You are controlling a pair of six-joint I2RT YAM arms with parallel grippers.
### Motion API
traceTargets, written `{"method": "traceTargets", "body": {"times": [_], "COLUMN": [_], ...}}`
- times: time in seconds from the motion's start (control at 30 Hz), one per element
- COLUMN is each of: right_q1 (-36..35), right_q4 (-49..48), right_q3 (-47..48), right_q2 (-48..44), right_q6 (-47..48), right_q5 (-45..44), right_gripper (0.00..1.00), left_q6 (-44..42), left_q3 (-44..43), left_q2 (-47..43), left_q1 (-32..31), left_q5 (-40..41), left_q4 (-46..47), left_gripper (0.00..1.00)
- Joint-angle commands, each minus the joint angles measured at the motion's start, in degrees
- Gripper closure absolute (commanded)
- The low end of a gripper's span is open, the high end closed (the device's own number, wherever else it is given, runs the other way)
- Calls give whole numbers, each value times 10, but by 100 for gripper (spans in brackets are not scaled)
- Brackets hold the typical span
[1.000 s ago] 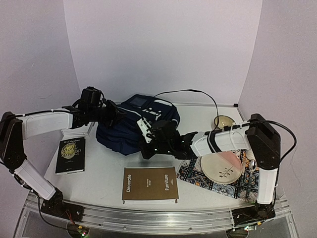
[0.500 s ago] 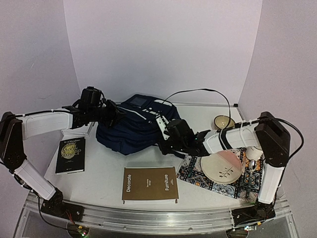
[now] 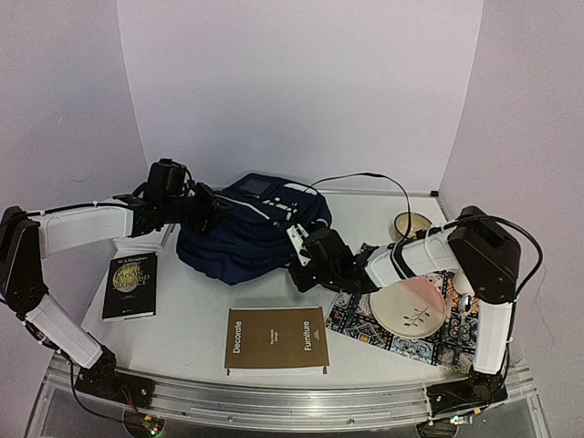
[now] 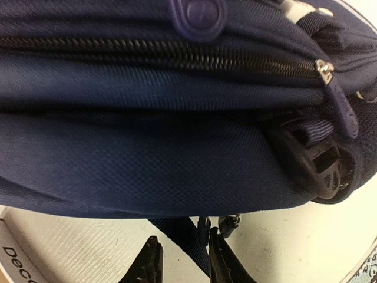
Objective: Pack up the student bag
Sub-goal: Grab the largest pocket of the student bag.
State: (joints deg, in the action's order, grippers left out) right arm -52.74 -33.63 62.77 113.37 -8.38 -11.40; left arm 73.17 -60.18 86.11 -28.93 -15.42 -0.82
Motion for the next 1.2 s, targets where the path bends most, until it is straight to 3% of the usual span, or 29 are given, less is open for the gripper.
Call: {"method": "traceTargets", "body": {"times": [0.0, 0.67, 0.93, 1.17], "right_q1": [5, 9, 9, -6], "right_q4": [-16, -44, -40, 11], "right_q3": [23, 29, 13, 27], "right_q2": [17, -3, -25, -53], "right_q6": [-3, 21, 14, -20], "right_q5": [-6, 40, 56, 97], "right_gripper": [72, 79, 99, 100], "left_q6": [-4, -5, -6, -6], "left_q3": [-30, -26, -26, -19], "left_q2": [-49, -50, -46, -36], "left_q1": [-3, -3, -3, -3], "left_q5": [-14, -18, -18, -12], "left_q4": [95, 95, 95, 97], "left_gripper": [100, 100, 100, 100]}}
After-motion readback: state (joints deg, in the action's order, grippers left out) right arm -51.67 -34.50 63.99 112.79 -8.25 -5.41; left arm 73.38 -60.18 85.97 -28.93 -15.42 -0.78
